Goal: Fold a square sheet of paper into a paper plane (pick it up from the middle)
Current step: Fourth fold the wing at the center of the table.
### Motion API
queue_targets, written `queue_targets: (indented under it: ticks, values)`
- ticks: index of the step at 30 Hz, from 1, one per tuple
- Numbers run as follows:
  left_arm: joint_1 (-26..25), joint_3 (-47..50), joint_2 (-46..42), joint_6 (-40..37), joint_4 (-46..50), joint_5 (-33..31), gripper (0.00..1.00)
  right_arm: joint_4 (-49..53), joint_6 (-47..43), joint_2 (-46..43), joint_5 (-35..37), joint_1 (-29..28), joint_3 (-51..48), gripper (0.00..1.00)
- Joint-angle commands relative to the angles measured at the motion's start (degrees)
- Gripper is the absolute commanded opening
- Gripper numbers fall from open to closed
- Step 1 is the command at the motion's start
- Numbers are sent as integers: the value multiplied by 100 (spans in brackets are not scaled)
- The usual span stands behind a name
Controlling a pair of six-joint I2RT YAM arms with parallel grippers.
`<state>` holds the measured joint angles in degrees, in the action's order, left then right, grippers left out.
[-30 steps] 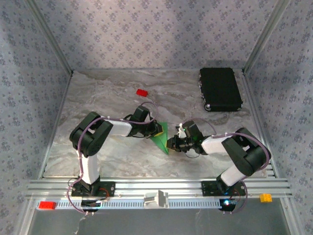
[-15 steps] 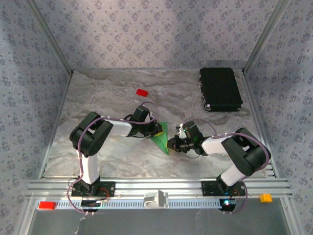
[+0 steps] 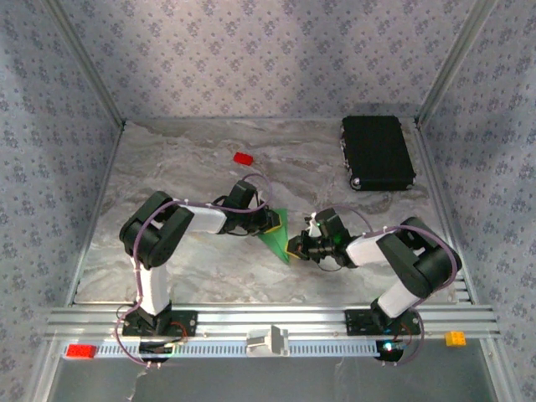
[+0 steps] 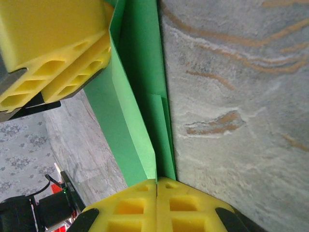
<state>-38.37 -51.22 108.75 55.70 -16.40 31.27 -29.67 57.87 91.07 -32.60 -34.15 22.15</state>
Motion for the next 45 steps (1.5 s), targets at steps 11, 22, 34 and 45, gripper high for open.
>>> queue_targets:
  ticks: [11,22,34,45]
  values:
    - [-91,77,-561,-203,55,-79,20,581,339,454,145,-92,-352,2]
    - [-94,-111,-56,-155,117,11,16,515,424,527,157,-83,-385,2]
    - [-99,-300,265,-302,679,-24,13,672,382,506,149,-92,-296,2]
    - [-101,-354,380,-385,788,35,13,1280,75,-26,210,-281,-6,14]
